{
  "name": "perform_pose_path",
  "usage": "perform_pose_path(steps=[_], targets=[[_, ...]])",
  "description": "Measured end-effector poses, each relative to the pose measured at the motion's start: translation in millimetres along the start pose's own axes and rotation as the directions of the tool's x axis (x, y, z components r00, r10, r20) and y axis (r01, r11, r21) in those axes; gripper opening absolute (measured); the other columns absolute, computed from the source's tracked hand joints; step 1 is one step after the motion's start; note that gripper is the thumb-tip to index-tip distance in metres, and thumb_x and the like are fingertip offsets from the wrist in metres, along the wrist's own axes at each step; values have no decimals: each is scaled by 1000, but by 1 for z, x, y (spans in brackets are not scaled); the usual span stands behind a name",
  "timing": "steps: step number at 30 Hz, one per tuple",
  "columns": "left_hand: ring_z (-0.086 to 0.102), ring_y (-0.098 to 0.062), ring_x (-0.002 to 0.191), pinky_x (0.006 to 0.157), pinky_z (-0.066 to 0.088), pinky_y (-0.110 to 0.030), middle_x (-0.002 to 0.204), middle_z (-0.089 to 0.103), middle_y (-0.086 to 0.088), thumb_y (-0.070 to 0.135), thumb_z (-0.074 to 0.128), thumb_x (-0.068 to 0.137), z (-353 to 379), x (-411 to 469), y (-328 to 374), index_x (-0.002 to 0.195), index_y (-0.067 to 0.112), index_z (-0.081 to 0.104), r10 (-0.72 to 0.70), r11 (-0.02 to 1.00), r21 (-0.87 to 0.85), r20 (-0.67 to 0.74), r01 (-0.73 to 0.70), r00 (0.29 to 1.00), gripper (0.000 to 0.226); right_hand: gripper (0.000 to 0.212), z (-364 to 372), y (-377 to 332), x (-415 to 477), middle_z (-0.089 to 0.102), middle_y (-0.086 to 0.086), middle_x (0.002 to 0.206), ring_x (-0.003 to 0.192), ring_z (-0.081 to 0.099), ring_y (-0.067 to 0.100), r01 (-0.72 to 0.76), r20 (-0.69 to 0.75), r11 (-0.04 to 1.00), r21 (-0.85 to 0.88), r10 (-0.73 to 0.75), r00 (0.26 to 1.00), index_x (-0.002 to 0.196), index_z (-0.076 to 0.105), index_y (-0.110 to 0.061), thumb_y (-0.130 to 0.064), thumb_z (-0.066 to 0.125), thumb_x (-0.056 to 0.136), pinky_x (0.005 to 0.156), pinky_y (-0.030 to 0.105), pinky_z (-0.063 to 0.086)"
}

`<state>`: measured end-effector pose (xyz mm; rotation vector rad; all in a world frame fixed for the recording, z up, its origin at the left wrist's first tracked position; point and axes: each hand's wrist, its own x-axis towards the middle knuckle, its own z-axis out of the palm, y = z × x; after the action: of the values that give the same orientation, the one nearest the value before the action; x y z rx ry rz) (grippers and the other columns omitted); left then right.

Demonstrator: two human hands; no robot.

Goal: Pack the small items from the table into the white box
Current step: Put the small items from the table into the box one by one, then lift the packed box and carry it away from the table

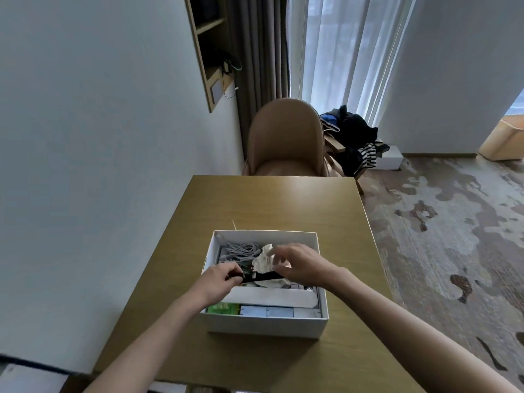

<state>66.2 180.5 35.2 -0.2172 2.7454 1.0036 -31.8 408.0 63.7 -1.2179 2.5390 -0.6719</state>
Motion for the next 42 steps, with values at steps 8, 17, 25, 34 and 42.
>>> perform_pose_path(steps=[8, 17, 25, 34, 42], targets=[[63, -5, 80, 75, 50, -28, 85, 69, 15, 28, 51, 96, 20, 2, -6, 97, 26, 64, 55, 997, 43, 112, -60, 992, 14, 22, 24, 2, -14, 68, 3, 104, 92, 63, 23, -14, 167, 988, -156, 40, 985, 108, 65, -21, -33, 59, 90, 76, 37, 51], [57, -7, 94, 79, 51, -28, 103, 66, 7, 27, 49, 95, 15, 34, -14, 111, 24, 64, 212, 975, 96, -120, -201, 970, 21, 20, 11, 29, 5, 64, -7, 84, 77, 56, 15, -170, -144, 980, -102, 155, 977, 89, 66, -21, -39, 58, 90, 62, 30, 46], [45, -17, 116, 93, 49, -32, 130, 46, -3, 14, 60, 87, -22, 77, -45, 134, 14, 43, 130, 965, 259, -324, -44, 937, 49, 45, 20, 63, 22, 53, 9, 128, 117, 46, 28, -462, -361, 876, -138, 390, 847, 130, 55, -17, -29, 61, 87, 89, 40, 42], [52, -23, 111, 53, 35, -15, 155, 25, -11, -8, 48, 88, -13, 66, -49, 152, 22, 7, -121, 985, 90, -229, 145, 966, 82, 70, 30, 65, -4, 52, 17, 127, 107, 55, 32, -588, -256, 806, 69, 584, 770, 152, 21, -15, -10, 53, 90, 80, 37, 44], [46, -7, 64, 52, 39, -22, 150, 37, -15, 15, 42, 99, 4, 28, -48, 150, 14, 19, -400, 912, 6, -221, 411, 890, 56, 13, 41, 44, -37, 68, 14, 96, 83, 64, 33, -680, -86, 718, 146, 694, 714, 98, 51, -8, -12, 45, 86, 77, 46, 55]])
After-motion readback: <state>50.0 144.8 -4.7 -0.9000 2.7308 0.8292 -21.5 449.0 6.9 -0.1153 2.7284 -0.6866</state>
